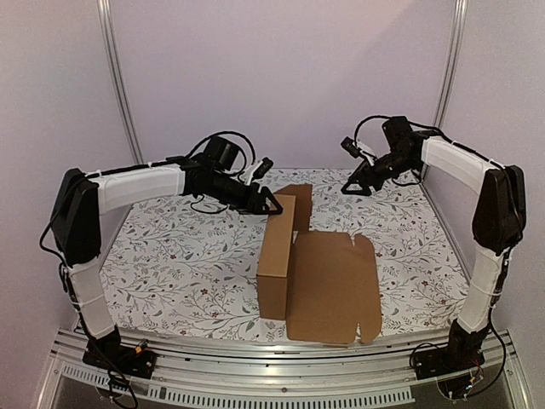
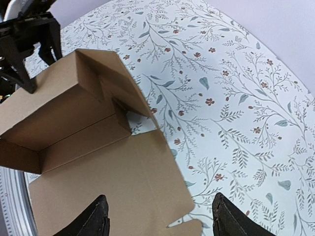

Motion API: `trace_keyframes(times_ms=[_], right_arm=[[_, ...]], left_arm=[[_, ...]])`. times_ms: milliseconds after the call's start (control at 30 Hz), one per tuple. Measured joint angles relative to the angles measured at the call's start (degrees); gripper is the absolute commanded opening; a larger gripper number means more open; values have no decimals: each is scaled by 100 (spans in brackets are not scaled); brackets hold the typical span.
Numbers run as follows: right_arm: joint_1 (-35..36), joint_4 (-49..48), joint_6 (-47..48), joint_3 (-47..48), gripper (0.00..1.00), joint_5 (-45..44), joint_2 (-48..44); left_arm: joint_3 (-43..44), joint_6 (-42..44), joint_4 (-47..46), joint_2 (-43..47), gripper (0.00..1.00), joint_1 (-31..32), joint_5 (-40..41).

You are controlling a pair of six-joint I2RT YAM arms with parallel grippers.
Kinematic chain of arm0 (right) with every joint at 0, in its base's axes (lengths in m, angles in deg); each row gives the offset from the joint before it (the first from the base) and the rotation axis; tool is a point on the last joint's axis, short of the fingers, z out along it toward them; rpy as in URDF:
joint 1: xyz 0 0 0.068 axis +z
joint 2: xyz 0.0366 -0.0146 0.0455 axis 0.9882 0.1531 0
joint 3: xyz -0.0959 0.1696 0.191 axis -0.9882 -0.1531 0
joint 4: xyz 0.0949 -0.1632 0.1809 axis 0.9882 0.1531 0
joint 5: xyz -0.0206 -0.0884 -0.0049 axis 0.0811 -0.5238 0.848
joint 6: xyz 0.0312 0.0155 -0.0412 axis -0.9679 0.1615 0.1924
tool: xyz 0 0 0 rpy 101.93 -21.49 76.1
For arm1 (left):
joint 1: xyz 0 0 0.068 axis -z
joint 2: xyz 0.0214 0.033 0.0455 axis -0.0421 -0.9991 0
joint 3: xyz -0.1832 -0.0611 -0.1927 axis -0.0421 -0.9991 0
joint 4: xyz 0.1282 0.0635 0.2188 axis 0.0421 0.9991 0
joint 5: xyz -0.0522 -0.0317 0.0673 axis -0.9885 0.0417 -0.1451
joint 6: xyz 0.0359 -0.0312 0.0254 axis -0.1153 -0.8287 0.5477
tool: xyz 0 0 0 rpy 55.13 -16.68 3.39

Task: Fold the paper box

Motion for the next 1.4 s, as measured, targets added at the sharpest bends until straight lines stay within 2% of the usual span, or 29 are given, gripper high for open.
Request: trace_keyframes(times_ms=[300, 433, 733, 1167, 1400], right_arm=[[96, -1104, -568, 1696, 66, -697, 2118], [168, -1222, -555, 1823, 67, -686, 2566], [605, -1261, 181, 271, 74, 199, 1961], [857, -1515, 367, 170, 80, 588, 1626], [922, -1346, 813, -251, 81, 879, 1523]], left_arm=[[144, 341, -188, -247, 57, -17, -551], [264, 396, -227, -393, 57, -66, -772], [295, 367, -332, -479, 56, -214, -1067], [168, 90, -649, -527, 56, -256, -1357], [114, 17, -726, -527, 57, -275, -1497]])
